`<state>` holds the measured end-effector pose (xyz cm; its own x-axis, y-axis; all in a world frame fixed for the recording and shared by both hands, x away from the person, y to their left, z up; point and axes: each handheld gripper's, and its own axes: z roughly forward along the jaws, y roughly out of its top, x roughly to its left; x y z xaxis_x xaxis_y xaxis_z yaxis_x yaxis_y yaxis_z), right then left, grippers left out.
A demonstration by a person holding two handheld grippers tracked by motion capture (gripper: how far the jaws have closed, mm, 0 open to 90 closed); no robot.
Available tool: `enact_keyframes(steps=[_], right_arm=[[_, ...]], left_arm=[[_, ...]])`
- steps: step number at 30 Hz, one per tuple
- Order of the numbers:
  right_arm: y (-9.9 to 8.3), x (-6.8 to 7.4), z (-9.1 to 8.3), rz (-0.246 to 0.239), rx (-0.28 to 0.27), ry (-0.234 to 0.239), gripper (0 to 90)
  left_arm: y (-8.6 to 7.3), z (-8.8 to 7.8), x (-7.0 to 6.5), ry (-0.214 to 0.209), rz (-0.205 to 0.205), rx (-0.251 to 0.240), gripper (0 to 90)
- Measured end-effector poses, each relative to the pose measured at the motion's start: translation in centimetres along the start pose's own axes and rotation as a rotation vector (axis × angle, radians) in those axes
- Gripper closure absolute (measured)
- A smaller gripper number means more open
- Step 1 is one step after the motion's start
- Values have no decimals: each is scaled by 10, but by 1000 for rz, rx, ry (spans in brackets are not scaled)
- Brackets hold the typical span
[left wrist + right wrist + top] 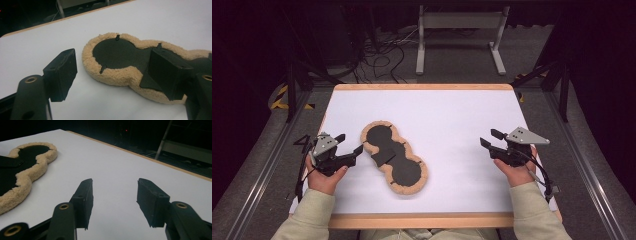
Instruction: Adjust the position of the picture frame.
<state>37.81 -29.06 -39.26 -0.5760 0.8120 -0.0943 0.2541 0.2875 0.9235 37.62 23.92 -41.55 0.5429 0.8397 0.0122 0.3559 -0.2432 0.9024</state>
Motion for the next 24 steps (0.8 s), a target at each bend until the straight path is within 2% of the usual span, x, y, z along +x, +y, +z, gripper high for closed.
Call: enact_keyframes(steps=[4, 18, 24], right_arm=[[0, 2, 2, 5, 9, 22, 482], [6, 6, 2, 7, 11, 35, 439], [10, 12, 4, 6, 34, 93, 452]], left_arm=[[3, -4, 0, -10, -1, -17, 243], [3, -5, -1, -32, -10, -27, 243], [3, -4, -1, -32, -13, -25, 242]])
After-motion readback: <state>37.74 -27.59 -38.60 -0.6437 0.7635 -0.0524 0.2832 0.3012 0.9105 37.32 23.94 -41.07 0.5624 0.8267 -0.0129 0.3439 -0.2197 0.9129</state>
